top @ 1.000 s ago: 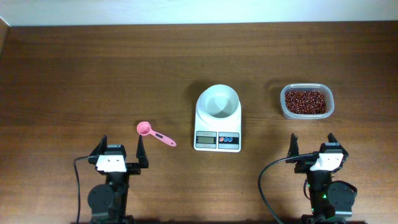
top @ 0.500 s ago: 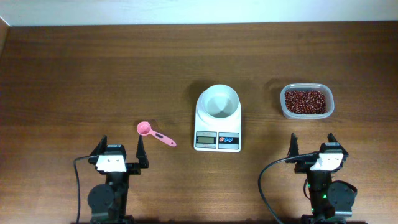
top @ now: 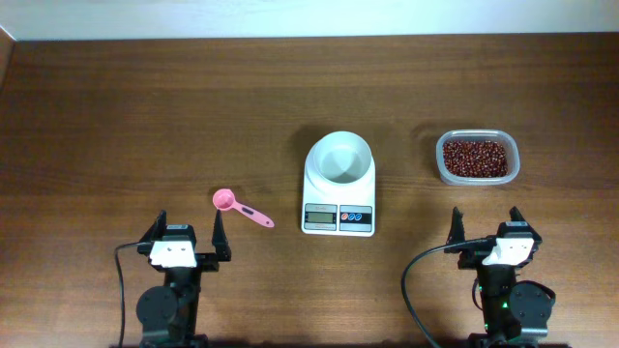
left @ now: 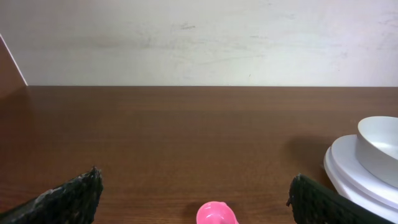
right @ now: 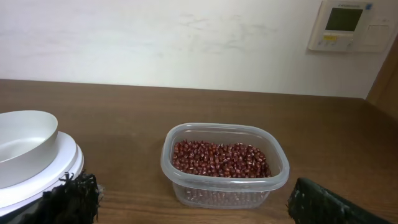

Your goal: Scoop and weigh 50g on scale

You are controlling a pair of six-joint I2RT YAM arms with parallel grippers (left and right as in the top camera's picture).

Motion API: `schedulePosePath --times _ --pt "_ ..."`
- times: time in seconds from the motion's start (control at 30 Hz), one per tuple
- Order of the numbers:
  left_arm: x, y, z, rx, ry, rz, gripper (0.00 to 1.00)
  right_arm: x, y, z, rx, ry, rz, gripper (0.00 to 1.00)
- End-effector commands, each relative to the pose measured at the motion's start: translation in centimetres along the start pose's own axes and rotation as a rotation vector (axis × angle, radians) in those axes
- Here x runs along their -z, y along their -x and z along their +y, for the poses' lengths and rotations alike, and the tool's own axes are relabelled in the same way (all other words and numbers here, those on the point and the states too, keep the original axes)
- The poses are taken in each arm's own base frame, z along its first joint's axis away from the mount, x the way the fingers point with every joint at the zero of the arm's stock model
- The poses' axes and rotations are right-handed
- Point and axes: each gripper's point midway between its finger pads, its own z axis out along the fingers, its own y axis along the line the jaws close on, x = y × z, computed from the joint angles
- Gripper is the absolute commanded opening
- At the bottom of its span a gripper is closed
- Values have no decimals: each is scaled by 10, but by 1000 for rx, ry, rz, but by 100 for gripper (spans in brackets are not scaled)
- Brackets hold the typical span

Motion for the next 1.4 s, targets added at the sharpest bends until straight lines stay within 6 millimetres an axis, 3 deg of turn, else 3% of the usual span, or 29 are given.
schedulePosePath --times 0.0,0.3,0.53,0.83,1.23,1.37 --pt "0 -1 1 5 9 -2 99 0 -1 2 -1 11 -1 99" --pt "0 1 1 5 9 -9 99 0 -1 2 -1 11 0 99" --pt "2 24 -6 0 -33 -105 99 0 -1 2 -1 11 -1 99" --pt "3 34 -5 80 -37 -142 99 0 -2 2 -1 11 1 99" --pt "4 38 -13 92 -84 -155 99 0 -2 2 -1 11 1 99" --pt "8 55 -13 87 -86 -208 99 0 -2 2 -1 11 1 99"
